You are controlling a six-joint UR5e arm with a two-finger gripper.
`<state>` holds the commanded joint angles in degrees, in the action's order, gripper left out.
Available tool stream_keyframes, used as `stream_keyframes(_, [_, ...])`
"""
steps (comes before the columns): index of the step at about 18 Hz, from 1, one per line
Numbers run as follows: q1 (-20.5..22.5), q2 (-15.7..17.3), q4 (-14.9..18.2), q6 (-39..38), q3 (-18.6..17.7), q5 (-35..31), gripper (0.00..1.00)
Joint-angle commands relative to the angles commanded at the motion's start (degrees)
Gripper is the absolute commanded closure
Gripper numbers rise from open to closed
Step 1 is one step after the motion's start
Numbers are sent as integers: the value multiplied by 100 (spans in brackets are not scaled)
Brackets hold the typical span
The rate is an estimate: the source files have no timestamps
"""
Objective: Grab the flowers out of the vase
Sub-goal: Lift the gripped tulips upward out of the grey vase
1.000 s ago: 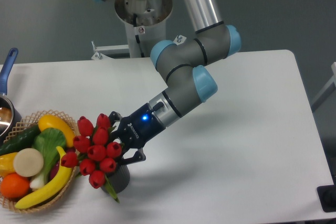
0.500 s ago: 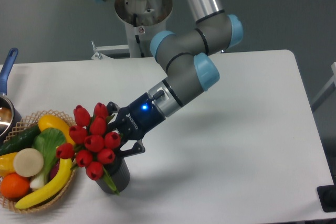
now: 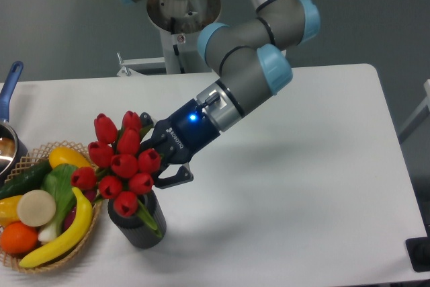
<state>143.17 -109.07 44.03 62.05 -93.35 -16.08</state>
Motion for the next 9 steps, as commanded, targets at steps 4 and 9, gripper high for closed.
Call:
stream_keyframes(4, [0, -9, 0, -307, 308, 0, 55])
stream_keyframes(9, [35, -9, 0, -659, 642, 0, 55])
